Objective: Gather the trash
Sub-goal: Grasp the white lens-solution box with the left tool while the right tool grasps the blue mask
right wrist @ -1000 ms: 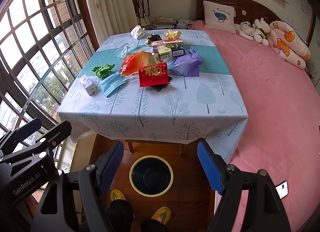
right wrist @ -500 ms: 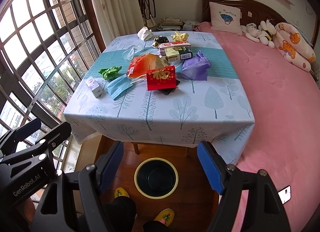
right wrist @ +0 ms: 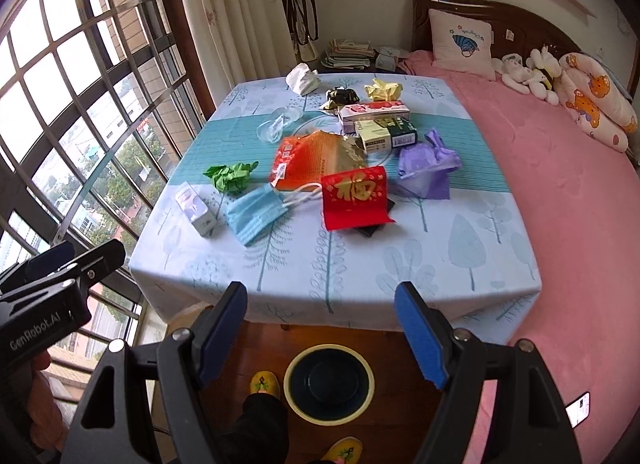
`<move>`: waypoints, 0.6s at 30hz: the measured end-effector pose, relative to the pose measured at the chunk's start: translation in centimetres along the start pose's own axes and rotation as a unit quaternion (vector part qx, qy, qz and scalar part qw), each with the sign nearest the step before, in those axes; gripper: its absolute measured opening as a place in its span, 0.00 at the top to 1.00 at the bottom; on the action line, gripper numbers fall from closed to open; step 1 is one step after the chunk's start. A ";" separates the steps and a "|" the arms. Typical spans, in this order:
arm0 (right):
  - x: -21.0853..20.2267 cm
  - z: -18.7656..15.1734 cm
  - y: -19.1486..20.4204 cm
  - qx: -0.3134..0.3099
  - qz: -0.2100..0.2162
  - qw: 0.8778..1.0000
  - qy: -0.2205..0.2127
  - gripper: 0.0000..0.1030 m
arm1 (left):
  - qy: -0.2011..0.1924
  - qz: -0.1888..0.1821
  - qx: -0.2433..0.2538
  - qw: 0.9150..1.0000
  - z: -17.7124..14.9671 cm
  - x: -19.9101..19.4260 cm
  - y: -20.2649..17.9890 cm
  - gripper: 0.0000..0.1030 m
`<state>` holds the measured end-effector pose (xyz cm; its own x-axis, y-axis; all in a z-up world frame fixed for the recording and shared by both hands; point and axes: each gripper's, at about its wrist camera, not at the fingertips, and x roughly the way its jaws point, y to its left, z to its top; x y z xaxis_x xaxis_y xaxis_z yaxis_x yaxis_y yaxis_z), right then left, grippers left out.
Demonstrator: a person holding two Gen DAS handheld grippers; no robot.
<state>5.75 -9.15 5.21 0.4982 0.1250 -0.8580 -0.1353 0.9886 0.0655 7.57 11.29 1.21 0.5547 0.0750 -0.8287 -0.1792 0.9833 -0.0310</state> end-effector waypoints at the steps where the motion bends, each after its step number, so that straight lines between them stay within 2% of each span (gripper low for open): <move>1: 0.6 0.6 0.4 0.006 0.002 1.000 0.003 0.26 | 0.009 0.001 -0.003 1.000 0.7 0.8 0.6 0.22; 9: 7.5 4.5 3.3 0.054 0.029 0.997 0.056 0.26 | 0.079 -0.038 -0.043 0.995 6.4 9.3 5.9 0.22; 18: 15.3 6.4 4.3 0.116 0.022 0.987 0.107 0.26 | 0.175 -0.058 -0.106 0.977 9.3 20.5 7.8 0.22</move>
<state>18.24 -2.44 -4.35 0.3009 0.1729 -0.9379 0.0591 0.9782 0.1993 25.11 21.99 -10.85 0.2769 -0.1333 -0.9516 -0.3166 0.9224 -0.2214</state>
